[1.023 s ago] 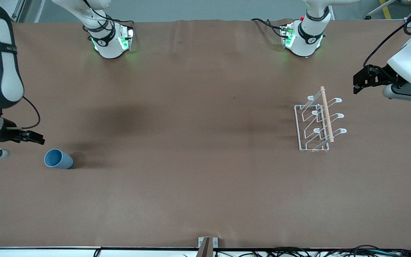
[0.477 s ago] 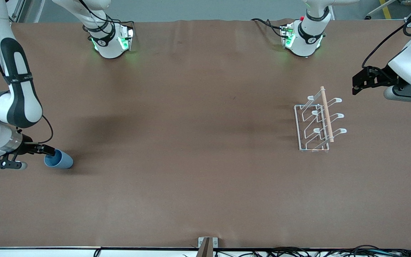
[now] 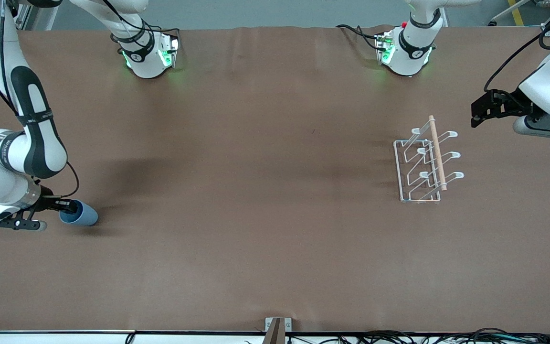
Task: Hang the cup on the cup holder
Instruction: 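Grasp the light blue cup by its rim with the right gripper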
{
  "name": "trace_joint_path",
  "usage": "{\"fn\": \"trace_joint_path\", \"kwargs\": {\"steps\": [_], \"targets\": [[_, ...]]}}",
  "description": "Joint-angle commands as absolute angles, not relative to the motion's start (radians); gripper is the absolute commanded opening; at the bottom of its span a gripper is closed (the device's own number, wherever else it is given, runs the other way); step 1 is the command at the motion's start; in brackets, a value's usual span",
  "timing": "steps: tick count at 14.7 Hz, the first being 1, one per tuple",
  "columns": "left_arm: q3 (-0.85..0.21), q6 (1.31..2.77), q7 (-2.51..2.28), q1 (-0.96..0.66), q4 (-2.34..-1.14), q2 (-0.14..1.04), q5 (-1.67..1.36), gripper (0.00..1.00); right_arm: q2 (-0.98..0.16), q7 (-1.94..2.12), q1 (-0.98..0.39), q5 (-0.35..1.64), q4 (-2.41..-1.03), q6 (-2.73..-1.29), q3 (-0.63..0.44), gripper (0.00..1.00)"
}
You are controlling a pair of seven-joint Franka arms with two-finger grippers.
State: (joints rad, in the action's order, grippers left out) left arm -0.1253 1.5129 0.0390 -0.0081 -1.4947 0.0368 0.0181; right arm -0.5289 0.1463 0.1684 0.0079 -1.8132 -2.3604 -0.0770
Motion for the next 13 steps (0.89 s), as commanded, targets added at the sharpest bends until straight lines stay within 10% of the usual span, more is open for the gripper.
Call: {"fn": "trace_joint_path", "kwargs": {"steps": [1, 13], "targets": [[-0.126, 1.5, 0.049, -0.003, -1.474, 0.051, 0.006, 1.0, -0.532, 0.15, 0.186, 0.021, -1.786, -2.358, -0.064, 0.01], [-0.127, 1.5, 0.054, -0.005, -1.473, 0.052, 0.005, 1.0, -0.209, 0.161, 0.114, 0.24, -1.806, -1.967, 0.073, 0.02]]}}
